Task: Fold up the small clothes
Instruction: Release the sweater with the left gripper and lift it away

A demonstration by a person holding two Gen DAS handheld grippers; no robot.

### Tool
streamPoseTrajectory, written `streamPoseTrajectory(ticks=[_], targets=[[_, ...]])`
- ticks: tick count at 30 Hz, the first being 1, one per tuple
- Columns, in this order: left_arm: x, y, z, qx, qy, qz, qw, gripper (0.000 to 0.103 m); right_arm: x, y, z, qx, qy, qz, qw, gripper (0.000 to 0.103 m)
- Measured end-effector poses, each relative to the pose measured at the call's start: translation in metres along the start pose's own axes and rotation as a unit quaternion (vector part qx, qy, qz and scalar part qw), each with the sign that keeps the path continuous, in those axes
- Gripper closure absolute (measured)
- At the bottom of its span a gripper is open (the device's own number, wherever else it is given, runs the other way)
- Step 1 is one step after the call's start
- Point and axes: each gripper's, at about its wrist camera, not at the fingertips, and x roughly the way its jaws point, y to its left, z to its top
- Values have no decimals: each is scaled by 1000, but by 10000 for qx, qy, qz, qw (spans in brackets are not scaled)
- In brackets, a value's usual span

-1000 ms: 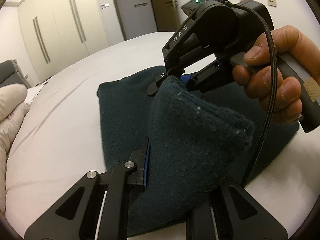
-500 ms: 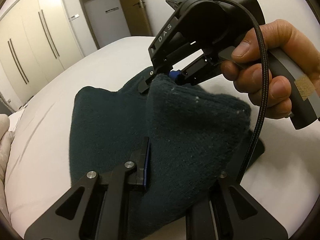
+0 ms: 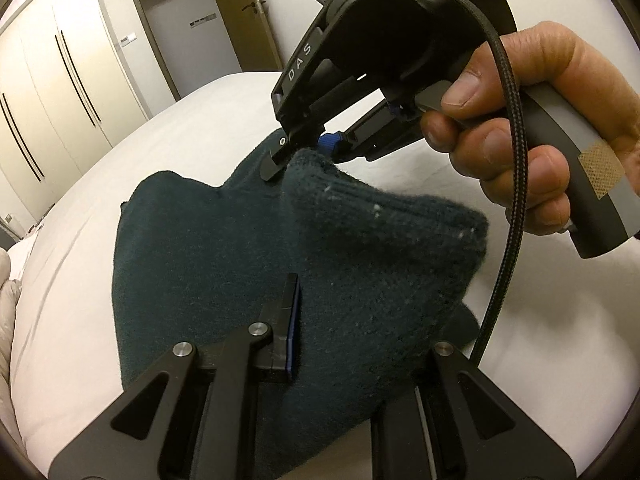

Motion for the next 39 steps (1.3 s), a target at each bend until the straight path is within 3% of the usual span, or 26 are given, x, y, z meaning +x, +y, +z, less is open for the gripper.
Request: streamPoseTrajectory(ticks=[5,8,11,12,14,18,20,23,27,30,32,33,39], targets=[[21,-10,-5,19,118,77,9999,91,5,-6,-1,119,-4,-134,9998,89],[34,-3,-9,-181,258,74,9995,83,14,-20,-2,308,19,-272,9992,89],[26,5,-16,-134,235,-180,9995,60,15,-32,-6,526,-14,-54,9986,90],[22,11,-19,-156,296,-370,9988,48,15,-34,-7,573,-29,19,9984,90],[5,26,-29,-267,281,-750,9964,39,15,-36,-8,683,-23,130,9976,89],[-30,63,-52,-499,316,-1288,9899,37,12,-32,-11,734,-7,211,9971,80],[-44,91,-64,-801,260,-1572,9840,37,7,-27,-17,730,6,213,9971,70],[-53,135,-71,-1044,135,-1485,9833,37,-5,-19,-34,612,-22,307,9977,55],[-46,201,-73,-1540,78,-1285,9796,37,-8,-7,-66,580,166,307,9977,54],[-43,234,-69,-1724,5,-1187,9778,37,-12,-1,-86,561,186,271,9979,57],[-34,251,-66,-1786,47,-1211,9764,37,-13,0,-95,456,199,2,9988,83],[-27,256,-64,-1768,98,-1218,9766,37,-13,-2,-98,458,205,-104,9987,89],[23,272,-69,-1753,636,-1144,9758,37,-23,-23,-118,730,-166,-1,9972,93]])
